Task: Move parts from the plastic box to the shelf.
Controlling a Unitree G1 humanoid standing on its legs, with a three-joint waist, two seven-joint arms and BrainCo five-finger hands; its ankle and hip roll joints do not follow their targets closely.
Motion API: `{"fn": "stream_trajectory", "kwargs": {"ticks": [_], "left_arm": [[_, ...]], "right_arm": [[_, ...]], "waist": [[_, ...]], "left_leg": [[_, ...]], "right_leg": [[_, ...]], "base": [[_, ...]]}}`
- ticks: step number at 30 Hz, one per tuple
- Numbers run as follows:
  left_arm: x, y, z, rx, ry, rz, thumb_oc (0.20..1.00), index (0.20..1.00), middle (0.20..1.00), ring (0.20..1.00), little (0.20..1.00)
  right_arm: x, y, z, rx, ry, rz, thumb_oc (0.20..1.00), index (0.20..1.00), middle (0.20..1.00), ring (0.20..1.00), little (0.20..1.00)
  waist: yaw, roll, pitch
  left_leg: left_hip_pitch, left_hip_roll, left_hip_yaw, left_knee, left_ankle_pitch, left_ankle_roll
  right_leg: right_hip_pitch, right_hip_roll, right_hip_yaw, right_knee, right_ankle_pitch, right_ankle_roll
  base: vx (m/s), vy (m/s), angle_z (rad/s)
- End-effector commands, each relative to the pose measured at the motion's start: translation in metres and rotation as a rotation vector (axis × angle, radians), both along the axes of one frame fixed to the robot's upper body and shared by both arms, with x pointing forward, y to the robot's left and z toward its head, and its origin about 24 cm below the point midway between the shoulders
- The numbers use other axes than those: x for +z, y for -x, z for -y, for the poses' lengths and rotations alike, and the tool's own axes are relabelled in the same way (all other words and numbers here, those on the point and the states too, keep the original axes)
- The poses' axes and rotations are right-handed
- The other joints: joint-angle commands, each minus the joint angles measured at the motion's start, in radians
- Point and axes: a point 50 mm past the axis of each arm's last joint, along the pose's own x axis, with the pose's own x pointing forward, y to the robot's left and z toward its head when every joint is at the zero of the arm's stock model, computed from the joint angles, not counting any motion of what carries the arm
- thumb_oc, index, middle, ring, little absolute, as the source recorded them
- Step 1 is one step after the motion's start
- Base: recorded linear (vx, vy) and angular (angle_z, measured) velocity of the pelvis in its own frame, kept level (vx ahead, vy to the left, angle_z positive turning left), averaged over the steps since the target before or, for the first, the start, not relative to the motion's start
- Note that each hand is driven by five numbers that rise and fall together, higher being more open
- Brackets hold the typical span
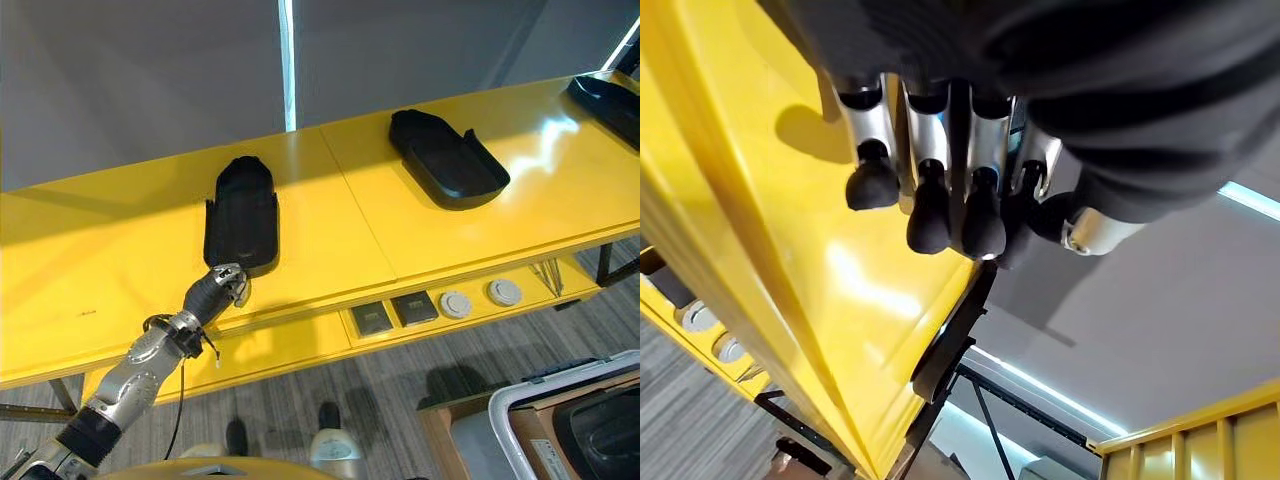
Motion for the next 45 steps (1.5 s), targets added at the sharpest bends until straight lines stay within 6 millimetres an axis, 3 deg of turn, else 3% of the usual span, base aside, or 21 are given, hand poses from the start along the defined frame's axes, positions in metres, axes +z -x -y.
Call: {"fn": "stream_trajectory", "kwargs": {"ticks": [1,12,19,21,22,29,33,36,39,44,45], "left_arm": [[0.025,-0.022,0.012,0.019,0.039,0.112,0.2,0.2,0.2,0.2,0.2],[0.035,-0.033,0.012,0.044,0.059,0.16,0.2,0.2,0.2,0.2,0.2],[0.068,-0.019,0.003,0.003,0.142,0.337,0.225,0.225,0.225,0.225,0.225],[0.081,-0.009,-0.006,0.014,0.115,0.438,0.922,0.922,0.922,0.922,0.922],[0.084,-0.006,-0.009,0.018,0.101,0.464,1.0,1.0,1.0,1.0,1.0],[0.089,0.004,-0.023,0.196,-0.036,0.571,1.0,1.0,1.0,1.0,1.0],[0.077,0.007,-0.013,0.107,-0.142,0.589,1.0,1.0,1.0,1.0,1.0],[0.077,0.006,-0.002,0.033,-0.137,0.595,1.0,1.0,1.0,1.0,1.0],[0.082,0.003,0.014,-0.095,-0.15,0.643,1.0,1.0,1.0,1.0,1.0],[0.085,0.0,0.023,-0.114,-0.172,0.66,1.0,1.0,1.0,1.0,1.0],[0.088,-0.003,0.018,-0.042,-0.207,0.676,1.0,1.0,1.0,1.0,1.0]], "right_arm": [[-0.001,-0.012,-0.01,0.06,-0.006,0.001,1.0,1.0,1.0,1.0,1.0],[0.0,-0.013,-0.007,0.052,0.002,0.023,1.0,1.0,1.0,1.0,1.0],[-0.002,-0.009,-0.007,0.024,-0.003,0.026,1.0,1.0,1.0,1.0,1.0],[-0.002,-0.012,-0.008,0.008,-0.007,0.043,1.0,1.0,1.0,1.0,1.0],[-0.002,-0.015,-0.009,0.0,-0.007,0.055,1.0,1.0,1.0,1.0,1.0],[0.003,-0.043,-0.015,-0.034,-0.006,0.137,1.0,1.0,1.0,1.0,1.0],[0.006,-0.061,-0.017,-0.133,-0.014,0.198,1.0,1.0,1.0,1.0,1.0],[0.009,-0.071,-0.019,-0.252,-0.032,0.257,1.0,1.0,1.0,1.0,1.0],[0.007,-0.062,-0.019,-0.302,-0.022,0.26,1.0,1.0,1.0,1.0,1.0],[0.003,-0.045,-0.015,-0.324,-0.013,0.233,1.0,1.0,1.0,1.0,1.0],[0.001,-0.031,-0.013,-0.26,-0.005,0.204,1.0,1.0,1.0,1.0,1.0]], "waist": [[-0.016,-0.041,0.014],[-0.04,-0.037,0.033],[-0.008,-0.04,0.002],[0.014,-0.042,-0.013],[0.023,-0.043,-0.018],[0.076,-0.066,-0.054],[0.085,-0.083,-0.063],[0.069,-0.093,-0.061],[0.021,-0.101,-0.047],[-0.016,-0.103,-0.032],[-0.045,-0.105,-0.018]], "left_leg": [[-0.027,-0.006,0.027,-0.003,-0.066,0.015],[-0.032,-0.012,0.028,-0.003,-0.067,0.014],[-0.016,-0.016,0.019,-0.003,-0.077,0.013],[-0.009,-0.017,0.012,-0.003,-0.08,0.015],[-0.007,-0.019,0.008,-0.003,-0.08,0.016],[0.028,-0.032,-0.021,-0.003,-0.094,0.042],[0.048,-0.036,-0.028,-0.003,-0.1,0.051],[0.063,-0.045,-0.021,0.003,-0.116,0.072],[0.073,-0.058,0.008,0.009,-0.138,0.092],[0.087,-0.058,0.062,0.012,-0.151,0.095],[0.102,-0.043,0.16,0.026,-0.156,0.086]], "right_leg": [[0.042,-0.03,0.01,0.001,-0.097,0.017],[0.029,-0.028,0.035,0.001,-0.092,0.019],[0.052,-0.032,0.015,0.001,-0.102,0.02],[0.065,-0.034,0.001,0.001,-0.106,0.019],[0.07,-0.035,-0.002,0.001,-0.105,0.02],[0.114,-0.028,-0.009,0.003,-0.116,0.004],[0.13,-0.027,-0.005,0.027,-0.127,0.003],[0.121,-0.035,0.015,0.063,-0.136,0.009],[0.092,-0.046,0.063,0.077,-0.112,0.033],[0.058,-0.062,0.075,0.074,-0.074,0.063],[0.023,-0.108,-0.014,0.081,-0.04,0.098]], "base": [[0.0,0.0,0.0],[0.0,0.002,-0.06],[-0.03,0.002,0.01],[-0.09,0.014,0.05],[-0.09,0.022,0.07],[-0.05,0.016,0.14],[0.0,0.025,0.13],[0.01,0.088,0.04],[-0.02,0.084,-0.11],[-0.07,0.008,-0.55],[-0.22,-0.094,-0.81]]}}
